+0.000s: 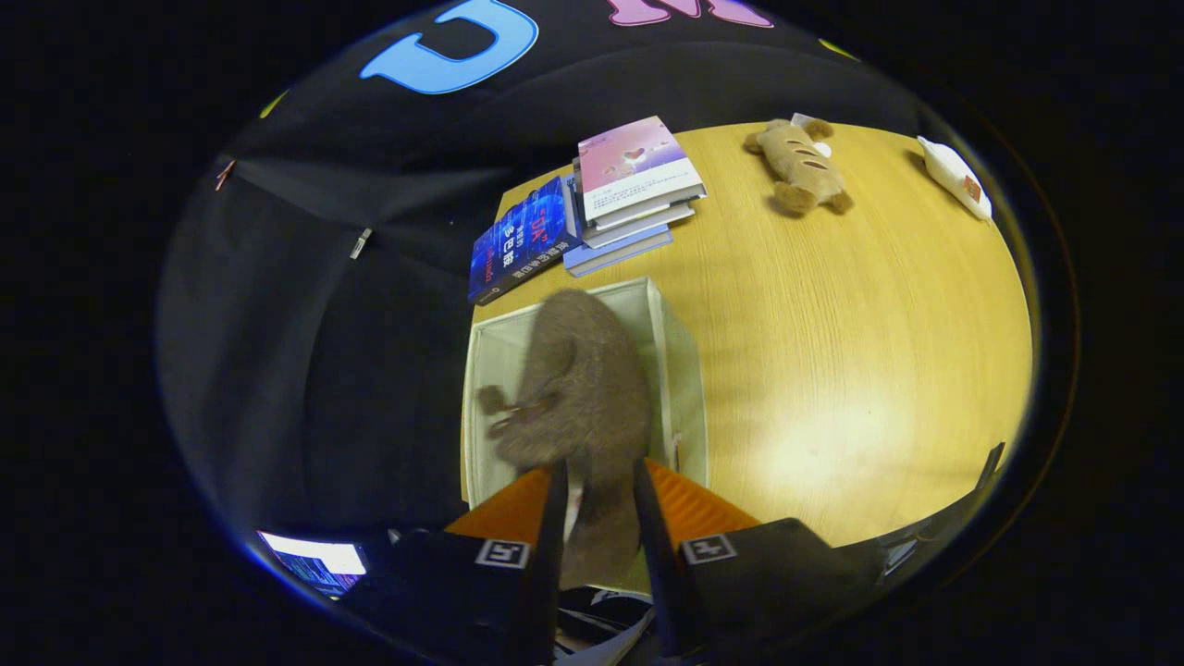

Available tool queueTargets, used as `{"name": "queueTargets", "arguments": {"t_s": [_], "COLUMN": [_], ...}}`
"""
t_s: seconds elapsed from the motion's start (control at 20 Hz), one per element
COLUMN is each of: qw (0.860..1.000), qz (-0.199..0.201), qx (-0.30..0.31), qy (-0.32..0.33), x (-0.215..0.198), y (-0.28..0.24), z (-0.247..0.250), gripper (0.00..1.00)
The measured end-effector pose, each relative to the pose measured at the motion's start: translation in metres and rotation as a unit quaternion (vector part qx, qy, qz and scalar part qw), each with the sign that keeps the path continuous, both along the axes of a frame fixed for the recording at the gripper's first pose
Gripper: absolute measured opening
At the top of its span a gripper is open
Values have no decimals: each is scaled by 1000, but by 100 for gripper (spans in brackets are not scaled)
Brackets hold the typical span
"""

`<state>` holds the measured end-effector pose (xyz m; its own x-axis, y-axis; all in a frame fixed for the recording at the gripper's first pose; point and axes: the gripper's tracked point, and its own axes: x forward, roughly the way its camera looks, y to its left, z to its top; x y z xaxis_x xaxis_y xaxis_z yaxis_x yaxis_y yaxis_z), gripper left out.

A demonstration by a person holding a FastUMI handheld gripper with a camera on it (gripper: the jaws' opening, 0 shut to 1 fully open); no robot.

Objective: Open the storage box then place both shoes into the box .Put the left shoe in first, then the right shoe, with the right side of both shoes facing outward in a uniform manner.

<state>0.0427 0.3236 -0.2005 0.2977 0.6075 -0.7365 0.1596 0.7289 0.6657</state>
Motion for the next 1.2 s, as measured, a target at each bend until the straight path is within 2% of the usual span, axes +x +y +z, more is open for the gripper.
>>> {"name": "queueTargets", "arguments": {"t_s": [0.1, 0.15, 0.55, 0.8, 0.95, 1.2], "qw": [1000, 1000, 1000, 996, 986, 963], "qz": [-1, -2, 4, -6, -25, -67], "qx": [2, 1, 7, -3, -46, -116], "qy": [-2, -3, -19, -93, -158, -236], "x": [2, 2, -2, 3, 10, 20], "y": [0, -1, -3, -29, -67, -139], "z": [2, 1, 9, 29, 40, 55], "gripper": [83, 96, 97, 97, 98, 99]}}
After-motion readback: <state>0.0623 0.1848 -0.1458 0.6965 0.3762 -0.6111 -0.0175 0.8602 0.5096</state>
